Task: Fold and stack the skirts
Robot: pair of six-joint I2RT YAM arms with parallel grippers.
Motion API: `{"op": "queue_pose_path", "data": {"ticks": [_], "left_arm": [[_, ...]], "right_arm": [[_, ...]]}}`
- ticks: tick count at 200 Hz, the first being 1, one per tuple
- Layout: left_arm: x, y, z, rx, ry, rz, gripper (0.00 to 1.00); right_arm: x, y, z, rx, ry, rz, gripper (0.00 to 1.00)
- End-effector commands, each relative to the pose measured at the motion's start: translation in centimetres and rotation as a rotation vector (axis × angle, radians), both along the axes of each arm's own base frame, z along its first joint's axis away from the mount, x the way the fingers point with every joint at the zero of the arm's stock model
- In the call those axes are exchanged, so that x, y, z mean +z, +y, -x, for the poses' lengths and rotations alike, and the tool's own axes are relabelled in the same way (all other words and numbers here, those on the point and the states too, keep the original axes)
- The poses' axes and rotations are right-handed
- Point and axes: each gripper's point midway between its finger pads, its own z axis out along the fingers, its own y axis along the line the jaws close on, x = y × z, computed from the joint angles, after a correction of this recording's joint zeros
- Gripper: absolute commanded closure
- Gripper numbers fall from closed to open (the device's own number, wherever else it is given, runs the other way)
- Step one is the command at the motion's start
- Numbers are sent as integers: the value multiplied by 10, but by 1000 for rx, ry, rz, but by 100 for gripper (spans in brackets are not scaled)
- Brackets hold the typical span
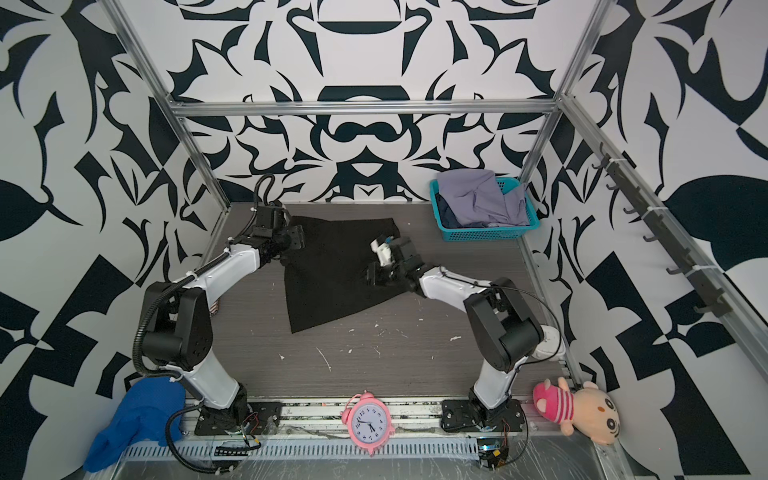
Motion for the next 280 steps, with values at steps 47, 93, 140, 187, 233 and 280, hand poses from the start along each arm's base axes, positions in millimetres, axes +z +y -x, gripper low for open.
{"op": "queue_pose_path", "data": {"ticks": [47,93,140,187,233,280], "left_arm": [[-15,-47,20,-104,57,8,18],[-16,-45,22,-85,60,5,17],[-10,-41,25,-76,42,0,17],[-5,-38,26,-73,38,-19,18],[-2,-50,34,-122,61,14,16],[-3,-77,84,-259,141,-218,8]], "right_arm": [[-29,-93,-68,-248,16,268,22],[-65,-63,-60,-108,113,177,36],[-76,-22,-11,51,168,112,59],[-79,78,85,323,251,11,62],[-9,81,72,287,63,-110,42],[36,20,78,227,-157,-77,47]]}}
